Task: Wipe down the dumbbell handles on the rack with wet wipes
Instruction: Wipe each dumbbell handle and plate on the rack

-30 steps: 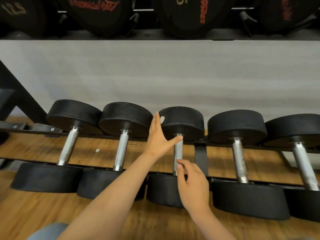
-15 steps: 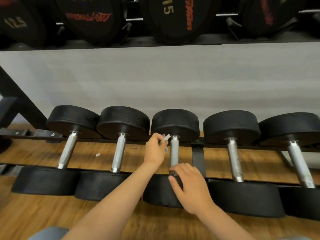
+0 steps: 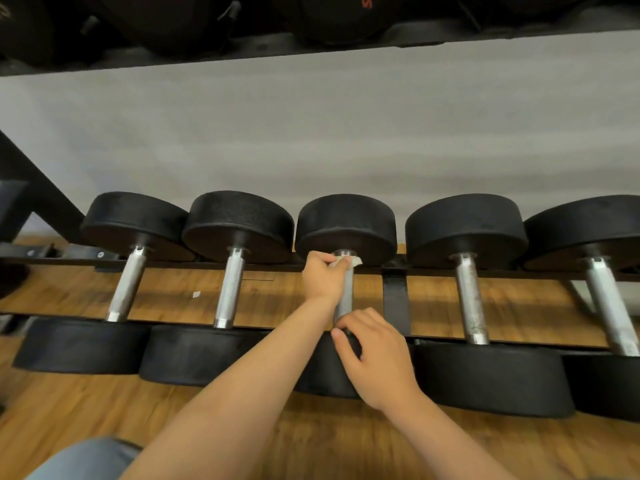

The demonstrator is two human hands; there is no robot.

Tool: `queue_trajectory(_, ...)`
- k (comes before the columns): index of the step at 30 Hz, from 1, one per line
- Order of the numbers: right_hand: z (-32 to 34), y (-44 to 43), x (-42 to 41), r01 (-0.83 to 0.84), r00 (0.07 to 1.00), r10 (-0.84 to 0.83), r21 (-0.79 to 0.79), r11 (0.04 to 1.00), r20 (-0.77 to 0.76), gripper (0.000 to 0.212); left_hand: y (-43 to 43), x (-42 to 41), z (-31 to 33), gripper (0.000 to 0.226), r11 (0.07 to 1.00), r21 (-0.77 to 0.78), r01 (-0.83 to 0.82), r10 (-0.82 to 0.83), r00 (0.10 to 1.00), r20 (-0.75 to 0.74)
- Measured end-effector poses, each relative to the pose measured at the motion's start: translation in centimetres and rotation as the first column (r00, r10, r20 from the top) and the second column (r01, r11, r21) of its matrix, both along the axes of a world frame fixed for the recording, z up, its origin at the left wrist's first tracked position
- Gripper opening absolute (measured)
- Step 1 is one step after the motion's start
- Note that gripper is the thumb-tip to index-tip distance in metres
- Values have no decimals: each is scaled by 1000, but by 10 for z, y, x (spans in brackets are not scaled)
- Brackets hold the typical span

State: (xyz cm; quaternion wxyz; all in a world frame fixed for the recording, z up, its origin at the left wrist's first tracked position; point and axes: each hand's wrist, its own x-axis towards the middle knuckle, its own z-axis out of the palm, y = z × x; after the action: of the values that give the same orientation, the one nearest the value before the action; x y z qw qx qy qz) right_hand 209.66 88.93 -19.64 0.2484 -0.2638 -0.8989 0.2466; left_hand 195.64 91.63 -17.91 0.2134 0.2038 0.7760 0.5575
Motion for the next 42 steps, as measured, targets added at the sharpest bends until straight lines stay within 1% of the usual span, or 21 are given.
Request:
queue_trajectory(2, -1, 0, 0, 6, 1000, -6, -3, 1000, -2, 47, 4, -1, -1, 23, 999, -17, -49, 49, 999, 18)
queue_trajectory(4, -1, 0, 0, 17, 1000, -17, -4, 1000, -12, 46, 10, -5, -1, 32, 997, -38, -70, 73, 992, 107)
queue_trajectory(7, 0, -2, -1, 29, 1000, -29, -8, 1000, -10, 47, 19, -9, -1, 46, 992, -124, 21, 12, 967, 255)
queue_trajectory(9, 0, -2, -1, 32, 999, -32, -12, 999, -5, 49, 23, -10, -1, 50, 982, -144, 122, -77, 955, 288)
queue_trajectory(11, 1, -2, -1, 31, 999, -31, -18, 999, -9, 50, 22, -9, 1, 46, 967, -145, 209, -171, 956, 237)
queue_trajectory(13, 1, -3, 0, 28, 999, -29, -24, 999, -15, 50, 17, -9, 2, 44, 937, -194, 291, -265, 953, 149)
queue_trajectory(15, 1, -3, 0, 26, 999, -27, -24, 999, -24, 48, 13, -13, -3, 44, 917, -224, 330, -316, 944, 95)
queue_trajectory(16, 1, -2, 0, 27, 999, -28, -23, 999, -31, 47, 10, -13, -2, 44, 918, -208, 338, -323, 941, 103)
queue_trajectory(18, 0, -2, 0, 26, 999, -27, -25, 999, -47, 45, 8, -11, -1, 45, 939, -168, 299, -276, 950, 146)
queue_trajectory(21, -1, -2, 0, 21, 998, -23, -31, 999, -62, 44, 11, -10, -5, 54, 979, -115, 167, -137, 963, 232)
queue_trajectory(23, -1, -2, 0, 21, 998, -22, -29, 999, -63, 43, 12, -7, -2, 54, 988, -110, 105, -73, 962, 263)
queue_trajectory(24, -1, -1, 0, 19, 998, -21, -29, 999, -63, 43, 12, -8, -3, 53, 990, -101, 97, -67, 962, 264)
queue_trajectory(26, 0, -1, 0, 14, 998, -16, -29, 999, -60, 43, 11, -12, -7, 44, 992, -86, 95, -75, 974, 213)
queue_trajectory(29, 0, -1, 0, 8, 998, -9, -27, 1000, -59, 42, 5, -15, -10, 34, 995, -100, 17, -9, 997, 81)
queue_trajectory(30, 0, -1, 0, 10, 998, -12, -24, 1000, -62, 41, 3, -17, -12, 32, 996, -92, 6, 0, 998, 62)
queue_trajectory(33, 0, -1, 0, 19, 998, -21, -19, 1000, -64, 41, 0, -13, -8, 32, 999, -21, -36, 38, 993, 114)
queue_trajectory(35, 0, -1, 0, 17, 998, -18, -23, 1000, -60, 43, 3, -13, -8, 33, 993, 11, -116, 114, 984, 137)
queue_trajectory(37, 0, -2, 0, 17, 998, -19, -27, 999, -59, 44, 5, -12, -1, 33, 986, 6, -164, 162, 977, 138)
queue_trajectory(39, -1, -2, 0, 22, 998, -23, -22, 1000, -65, 43, 9, -15, -1, 37, 990, -23, -139, 141, 971, 194)
queue_trajectory(41, -1, -1, 0, 23, 998, -25, -28, 999, -61, 44, 11, -12, -2, 45, 996, -82, -36, 57, 963, 265)
queue_trajectory(42, -2, -1, 0, 22, 998, -24, -32, 999, -53, 45, 11, -9, -3, 46, 994, -110, -3, 33, 962, 272)
